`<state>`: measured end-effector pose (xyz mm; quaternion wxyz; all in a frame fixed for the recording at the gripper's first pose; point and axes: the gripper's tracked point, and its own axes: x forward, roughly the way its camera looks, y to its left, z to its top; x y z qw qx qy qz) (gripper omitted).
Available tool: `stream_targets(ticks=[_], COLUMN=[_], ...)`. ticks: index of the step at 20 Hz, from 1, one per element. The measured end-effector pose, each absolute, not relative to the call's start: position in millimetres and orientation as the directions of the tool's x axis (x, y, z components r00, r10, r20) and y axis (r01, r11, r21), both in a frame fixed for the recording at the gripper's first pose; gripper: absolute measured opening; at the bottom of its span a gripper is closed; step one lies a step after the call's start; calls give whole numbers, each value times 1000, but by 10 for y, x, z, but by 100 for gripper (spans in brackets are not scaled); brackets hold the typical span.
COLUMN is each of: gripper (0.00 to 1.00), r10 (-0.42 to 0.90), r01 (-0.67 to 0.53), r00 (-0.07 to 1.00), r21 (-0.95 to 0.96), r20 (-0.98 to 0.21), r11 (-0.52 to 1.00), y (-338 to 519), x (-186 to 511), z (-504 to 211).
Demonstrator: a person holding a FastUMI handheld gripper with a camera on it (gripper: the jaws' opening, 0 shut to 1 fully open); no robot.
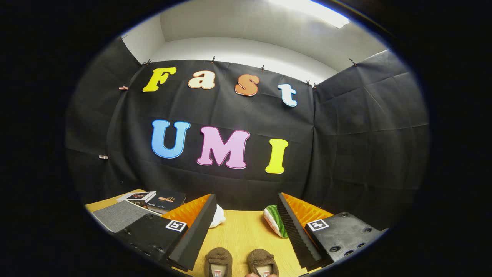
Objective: Open the storage box then place both shoes into the box .Put the left shoe in first, then the right shoe, with the right side of both shoes facing outward in a uniform manner.
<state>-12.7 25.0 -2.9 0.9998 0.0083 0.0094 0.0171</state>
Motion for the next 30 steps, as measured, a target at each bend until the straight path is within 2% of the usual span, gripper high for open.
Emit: stream_targets(ticks=[15, 22, 25, 30], gripper=[97, 97, 97, 99], r10=[103, 194, 267, 435], r01=[-100, -181, -232, -277], r00=[992, 972, 944, 809], r21=[49, 103, 185, 396], r20=[-74, -132, -194, -394], r11=[994, 978, 955, 875], y=[490, 794, 1025, 1554], x=[-167, -55, -38, -185], z=[-132, -164, -285, -878])
